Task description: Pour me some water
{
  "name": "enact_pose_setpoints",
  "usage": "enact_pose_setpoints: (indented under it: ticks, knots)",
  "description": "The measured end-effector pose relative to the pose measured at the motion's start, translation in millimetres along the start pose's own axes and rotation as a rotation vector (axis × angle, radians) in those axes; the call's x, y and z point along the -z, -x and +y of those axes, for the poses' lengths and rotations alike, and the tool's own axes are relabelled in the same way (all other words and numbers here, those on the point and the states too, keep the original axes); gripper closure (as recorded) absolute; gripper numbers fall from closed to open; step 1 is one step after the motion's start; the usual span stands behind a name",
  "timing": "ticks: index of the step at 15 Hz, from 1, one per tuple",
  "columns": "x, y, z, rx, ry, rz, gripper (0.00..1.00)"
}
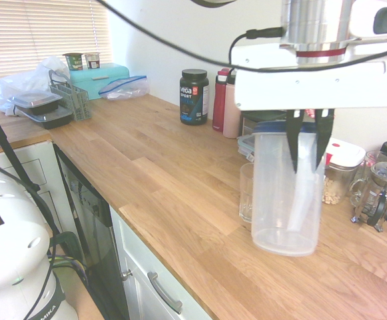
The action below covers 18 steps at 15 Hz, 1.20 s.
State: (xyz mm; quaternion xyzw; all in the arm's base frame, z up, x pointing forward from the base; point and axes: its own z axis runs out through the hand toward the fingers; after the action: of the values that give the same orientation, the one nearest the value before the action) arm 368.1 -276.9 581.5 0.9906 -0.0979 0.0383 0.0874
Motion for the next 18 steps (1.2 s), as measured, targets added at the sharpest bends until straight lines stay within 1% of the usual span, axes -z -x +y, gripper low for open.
enact_pose_setpoints:
  ticks: [2, 4, 8, 10, 14, 18]
  knots:
    - [2, -28, -16, 0.045, 0.084, -0.04, 1.0]
    - [1, -41, -33, 0.096, 0.179, -0.101, 1.0]
    - [5, -40, -74, 0.2, 0.323, -0.188, 1.0]
    - [-2, -35, -95, 0.236, 0.396, -0.228, 1.0]
    - [-8, -30, -111, 0.279, 0.506, -0.287, 1.0]
    - [-13, -36, -129, 0.294, 0.568, -0.313, 1.0]
